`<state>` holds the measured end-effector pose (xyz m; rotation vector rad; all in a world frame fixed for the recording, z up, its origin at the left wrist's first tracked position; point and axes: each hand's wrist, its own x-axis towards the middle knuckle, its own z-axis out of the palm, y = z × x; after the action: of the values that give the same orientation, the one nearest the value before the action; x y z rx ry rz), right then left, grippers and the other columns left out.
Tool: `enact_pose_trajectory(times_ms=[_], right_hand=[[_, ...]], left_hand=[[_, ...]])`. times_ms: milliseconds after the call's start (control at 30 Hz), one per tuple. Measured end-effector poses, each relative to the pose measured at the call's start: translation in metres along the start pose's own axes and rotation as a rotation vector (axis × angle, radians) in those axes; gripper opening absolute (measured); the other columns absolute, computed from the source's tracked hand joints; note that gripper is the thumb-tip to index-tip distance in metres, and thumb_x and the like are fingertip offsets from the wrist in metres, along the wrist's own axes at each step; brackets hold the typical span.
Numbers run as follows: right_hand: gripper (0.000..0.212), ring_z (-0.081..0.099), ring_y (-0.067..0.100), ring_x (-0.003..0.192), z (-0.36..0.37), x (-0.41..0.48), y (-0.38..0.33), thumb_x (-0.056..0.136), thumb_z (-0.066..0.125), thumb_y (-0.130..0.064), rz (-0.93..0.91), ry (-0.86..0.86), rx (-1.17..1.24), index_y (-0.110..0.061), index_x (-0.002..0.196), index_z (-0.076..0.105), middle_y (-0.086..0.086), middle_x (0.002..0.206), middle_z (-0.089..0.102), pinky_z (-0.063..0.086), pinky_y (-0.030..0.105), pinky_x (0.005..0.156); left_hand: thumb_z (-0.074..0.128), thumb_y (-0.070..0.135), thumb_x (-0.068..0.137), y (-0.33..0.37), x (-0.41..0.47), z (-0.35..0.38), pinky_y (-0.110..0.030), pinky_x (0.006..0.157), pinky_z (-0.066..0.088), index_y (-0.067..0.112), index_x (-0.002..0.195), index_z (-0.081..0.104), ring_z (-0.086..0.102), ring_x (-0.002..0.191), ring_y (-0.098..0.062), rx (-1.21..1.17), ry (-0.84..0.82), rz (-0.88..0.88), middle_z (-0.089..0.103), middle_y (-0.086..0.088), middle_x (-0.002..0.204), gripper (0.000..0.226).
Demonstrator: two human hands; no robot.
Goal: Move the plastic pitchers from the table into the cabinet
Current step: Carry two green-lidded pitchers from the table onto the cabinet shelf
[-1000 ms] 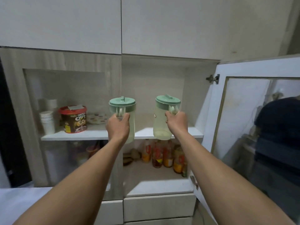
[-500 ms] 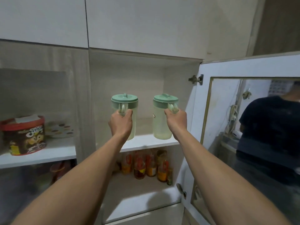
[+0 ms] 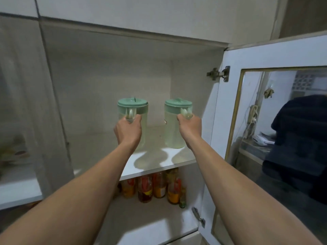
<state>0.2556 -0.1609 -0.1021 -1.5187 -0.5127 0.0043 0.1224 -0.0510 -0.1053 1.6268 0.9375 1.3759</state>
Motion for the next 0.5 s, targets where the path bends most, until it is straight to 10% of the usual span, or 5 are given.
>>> enact_pose_trajectory(times_ms=[500], right_hand=[[0.017,0.047,0.013,0.053,0.088,0.199,0.118,0.088,0.063,-0.019,0.031,-0.063,-0.017,-0.021,0.071,0.059,-0.005,0.062,0.054,0.034,0.026,0.050]], left_hand=[[0.054,0.035,0.093,-0.094,0.132,0.171,-0.028,0.067,0.035,0.008,0.088,0.066,0.053,0.074,-0.028,0.148,0.040,-0.054,0.060,-0.007,0.081,0.029]])
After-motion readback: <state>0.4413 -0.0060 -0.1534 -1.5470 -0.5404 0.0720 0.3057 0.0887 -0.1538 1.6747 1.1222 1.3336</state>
